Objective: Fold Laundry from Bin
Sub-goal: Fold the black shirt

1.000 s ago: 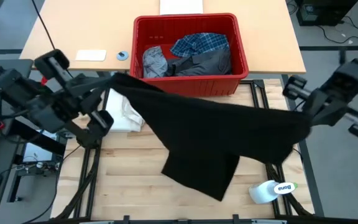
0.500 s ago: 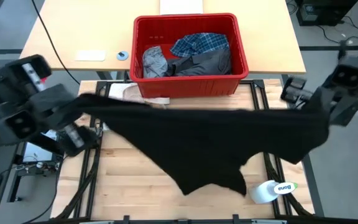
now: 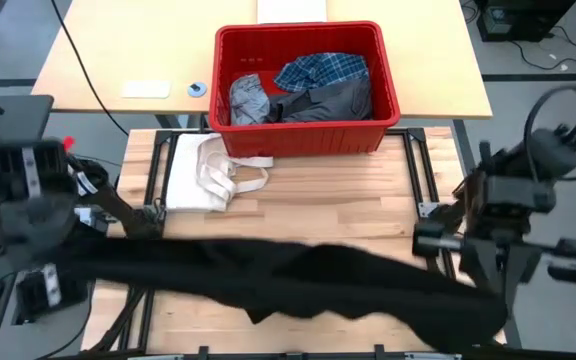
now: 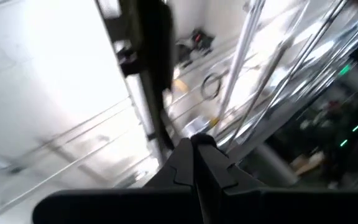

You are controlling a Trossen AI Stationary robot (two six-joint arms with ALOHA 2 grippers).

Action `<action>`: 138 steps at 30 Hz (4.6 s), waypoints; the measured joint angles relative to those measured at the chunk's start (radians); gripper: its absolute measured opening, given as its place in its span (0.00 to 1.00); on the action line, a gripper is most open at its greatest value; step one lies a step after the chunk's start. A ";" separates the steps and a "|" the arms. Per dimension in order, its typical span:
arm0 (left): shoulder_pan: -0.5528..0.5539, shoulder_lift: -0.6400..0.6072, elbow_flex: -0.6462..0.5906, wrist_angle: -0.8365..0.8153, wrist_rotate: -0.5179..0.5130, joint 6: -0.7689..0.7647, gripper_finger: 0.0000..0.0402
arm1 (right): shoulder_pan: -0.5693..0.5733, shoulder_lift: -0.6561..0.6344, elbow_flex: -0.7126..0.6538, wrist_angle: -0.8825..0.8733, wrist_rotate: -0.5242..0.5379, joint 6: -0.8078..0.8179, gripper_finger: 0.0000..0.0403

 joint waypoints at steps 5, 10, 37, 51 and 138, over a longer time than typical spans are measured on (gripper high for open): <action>-0.038 0.062 -0.001 0.157 0.075 -0.035 0.01 | 0.056 0.082 0.000 0.325 -0.004 0.008 0.04; -0.075 0.120 -0.002 0.304 0.113 -0.076 0.01 | 0.100 0.126 -0.001 0.441 0.063 -0.024 0.06; -0.151 0.168 0.001 0.393 -0.903 -0.186 0.01 | 0.203 0.071 0.013 -0.247 1.017 0.080 0.03; 0.251 0.152 -0.002 -0.219 -1.309 -0.429 0.01 | 0.091 -0.041 0.011 -1.269 1.394 0.571 0.03; 0.989 0.244 -1.031 -0.629 0.378 -1.037 0.44 | -0.569 -0.335 -1.242 -0.590 0.781 0.144 0.42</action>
